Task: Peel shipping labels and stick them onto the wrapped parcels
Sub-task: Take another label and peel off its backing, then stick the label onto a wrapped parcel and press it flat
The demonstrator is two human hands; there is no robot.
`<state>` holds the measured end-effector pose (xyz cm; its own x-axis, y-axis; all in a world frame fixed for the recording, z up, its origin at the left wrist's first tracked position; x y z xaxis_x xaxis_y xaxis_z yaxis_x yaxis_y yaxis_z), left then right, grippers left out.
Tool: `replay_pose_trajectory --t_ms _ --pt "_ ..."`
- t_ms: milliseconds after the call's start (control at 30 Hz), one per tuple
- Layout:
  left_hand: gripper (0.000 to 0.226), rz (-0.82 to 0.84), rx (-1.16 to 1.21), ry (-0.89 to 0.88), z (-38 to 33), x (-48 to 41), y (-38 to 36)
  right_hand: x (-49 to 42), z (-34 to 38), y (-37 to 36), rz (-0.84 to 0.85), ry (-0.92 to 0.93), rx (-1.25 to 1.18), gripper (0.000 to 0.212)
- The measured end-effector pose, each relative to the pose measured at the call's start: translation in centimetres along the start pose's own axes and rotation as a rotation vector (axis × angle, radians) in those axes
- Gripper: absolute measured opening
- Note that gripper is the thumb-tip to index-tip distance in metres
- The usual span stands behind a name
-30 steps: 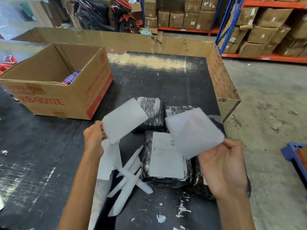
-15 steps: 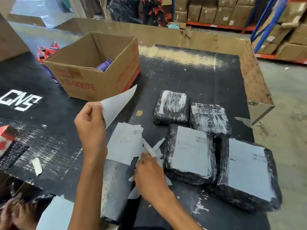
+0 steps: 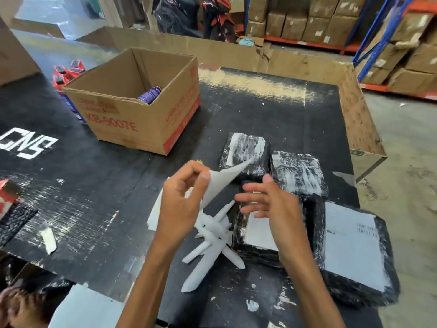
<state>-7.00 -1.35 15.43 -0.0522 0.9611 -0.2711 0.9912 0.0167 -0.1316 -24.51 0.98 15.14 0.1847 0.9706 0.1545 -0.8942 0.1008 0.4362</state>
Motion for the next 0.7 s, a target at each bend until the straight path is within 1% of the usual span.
replay_pose_trajectory --t_ms 33,67,167,200,233,267,300,333,367,400,433,467,500,533,567,600,633,700 --pt "0.022 0.105 -0.031 -0.010 0.0 0.3 -0.9 -0.9 0.4 0.9 0.040 -0.073 -0.091 0.051" --pt "0.020 0.205 -0.076 -0.024 0.0 0.5 -1.9 -1.7 0.5 1.8 0.040 -0.092 -0.109 0.055" --pt "0.008 0.444 -0.238 -0.137 0.3 1.2 -4.8 -3.4 -0.2 3.9 -0.133 -0.001 0.005 0.052" --pt "0.010 0.503 -0.285 -0.177 0.6 1.4 -5.6 -3.9 -0.6 4.4 -0.179 0.029 0.041 0.047" --pt "0.021 0.538 -0.335 -0.213 0.9 1.4 -6.4 -4.3 -0.9 5.2 -0.218 0.046 0.055 0.034" --pt "0.041 0.559 -0.380 -0.236 1.3 1.5 -6.9 -4.6 -0.9 5.9 -0.246 0.060 0.044 0.019" --pt "0.066 0.566 -0.408 -0.239 1.7 1.5 -7.4 -4.9 -0.7 6.8 -0.277 0.078 0.033 0.010" --pt "0.089 0.561 -0.417 -0.215 2.1 1.5 -7.8 -5.1 -0.4 7.6 -0.293 0.098 0.012 0.009" --pt "0.104 0.530 -0.400 -0.172 2.3 1.6 -8.4 -5.3 -0.2 8.5 -0.297 0.110 0.003 0.010" --pt "0.109 0.455 -0.356 -0.121 2.4 1.5 -8.9 -5.5 0.0 9.4 -0.281 0.121 0.001 0.011" --pt "0.104 0.347 -0.295 -0.061 2.5 1.0 -9.4 -5.6 0.4 10.3 -0.254 0.129 0.013 0.012" --pt "0.094 0.241 -0.239 -0.001 2.6 0.2 -9.8 -5.8 0.7 11.1 -0.218 0.138 0.017 0.013" --pt "0.081 0.169 -0.199 0.055 2.8 -0.8 -10.2 -5.9 1.0 12.0 -0.179 0.150 0.020 0.014" --pt "0.065 0.147 -0.165 0.095 3.3 -2.1 -10.6 -6.1 1.3 12.7 -0.143 0.164 0.023 0.015" --pt "0.046 0.161 -0.143 0.105 3.7 -3.3 -11.2 -6.2 1.7 13.4 -0.111 0.184 0.017 0.016" --pt "0.026 0.180 -0.138 0.085 3.8 -4.3 -11.8 -6.4 2.1 14.0 -0.086 0.196 0.012 0.017" --pt "0.014 0.184 -0.141 0.054 4.0 -5.3 -12.4 -6.7 2.3 14.6 -0.064 0.201 0.016 0.018" --pt "0.019 0.168 -0.147 0.004 4.5 -6.9 -13.6 -7.8 2.4 15.4 -0.038 0.197 0.084 0.020"
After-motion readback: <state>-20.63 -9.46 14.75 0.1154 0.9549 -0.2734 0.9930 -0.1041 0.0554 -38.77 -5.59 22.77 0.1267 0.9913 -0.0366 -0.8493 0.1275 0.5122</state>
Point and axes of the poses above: each hand's wrist, its own x-axis away from the middle knuckle, its own y-axis out of the back of the hand, z = x × y, the point moved 2 cm from there along -x, towards the middle knuckle, and after that the axes turned 15 degrees about x, right-handed, at the moved point
